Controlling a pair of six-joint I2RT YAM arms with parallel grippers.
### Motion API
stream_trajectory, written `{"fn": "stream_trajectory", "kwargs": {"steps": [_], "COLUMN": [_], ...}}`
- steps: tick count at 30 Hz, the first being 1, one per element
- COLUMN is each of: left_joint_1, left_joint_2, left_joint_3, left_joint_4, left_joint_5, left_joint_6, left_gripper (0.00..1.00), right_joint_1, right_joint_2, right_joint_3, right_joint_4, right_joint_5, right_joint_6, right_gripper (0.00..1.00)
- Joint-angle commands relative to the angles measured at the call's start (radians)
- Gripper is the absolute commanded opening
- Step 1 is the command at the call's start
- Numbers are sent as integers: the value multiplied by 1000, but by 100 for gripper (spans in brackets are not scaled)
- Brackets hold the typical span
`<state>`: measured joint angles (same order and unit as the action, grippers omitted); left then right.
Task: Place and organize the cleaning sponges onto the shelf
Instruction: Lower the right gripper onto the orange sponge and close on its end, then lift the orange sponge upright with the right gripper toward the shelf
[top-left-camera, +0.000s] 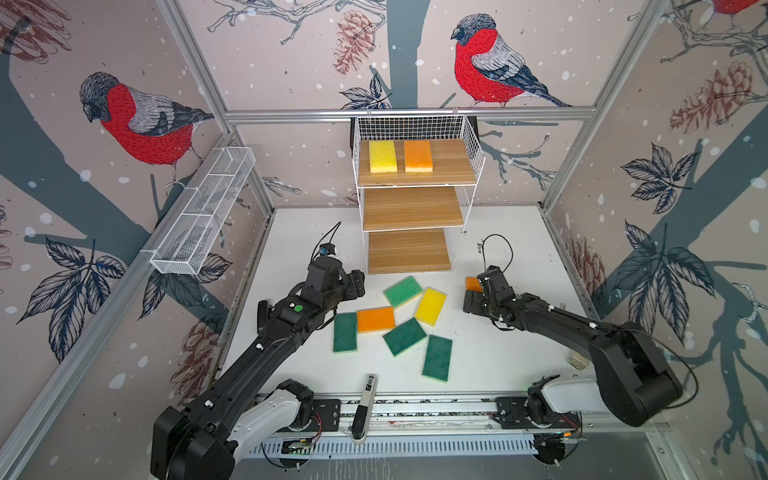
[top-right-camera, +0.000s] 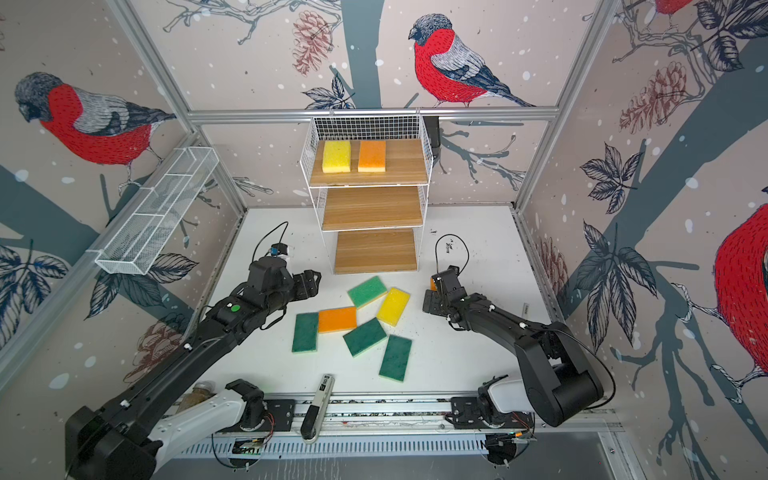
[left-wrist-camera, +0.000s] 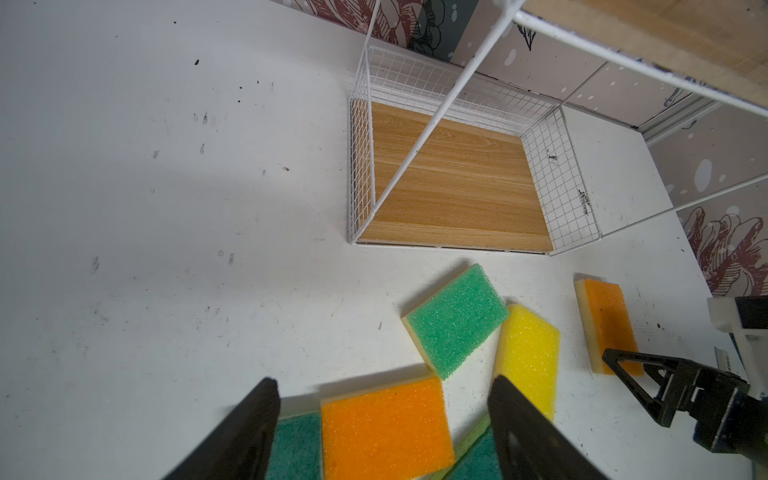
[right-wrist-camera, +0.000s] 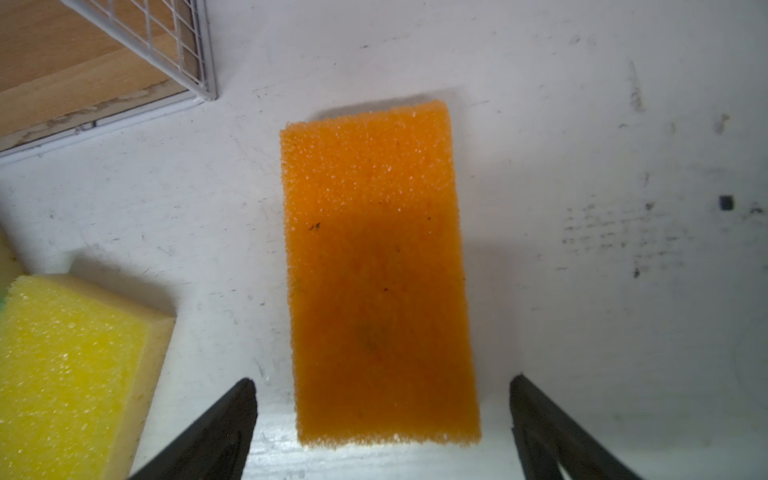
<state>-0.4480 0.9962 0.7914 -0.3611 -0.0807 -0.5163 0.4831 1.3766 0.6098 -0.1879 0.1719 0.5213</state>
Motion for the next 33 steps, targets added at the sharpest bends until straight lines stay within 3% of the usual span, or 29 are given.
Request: {"fn": "stream_trajectory", "kwargs": {"steps": [1,33], "left_joint_1": [1,1], "left_joint_2": [-7,4], "left_joint_3": [-2,-28], "left_joint_4": [4,31], "left_joint_5": [-5,7], "left_joint_6": [-5,-16], "left_gripper": [80,80], "right_joint_1": [7,41], "right_joint_2": [15,148], "right_joint_3": [11,74], "right_joint_4": [-7,-69], "right_joint_5": [28,91], "right_joint_6": [-7,0], "right_gripper": [94,78]}}
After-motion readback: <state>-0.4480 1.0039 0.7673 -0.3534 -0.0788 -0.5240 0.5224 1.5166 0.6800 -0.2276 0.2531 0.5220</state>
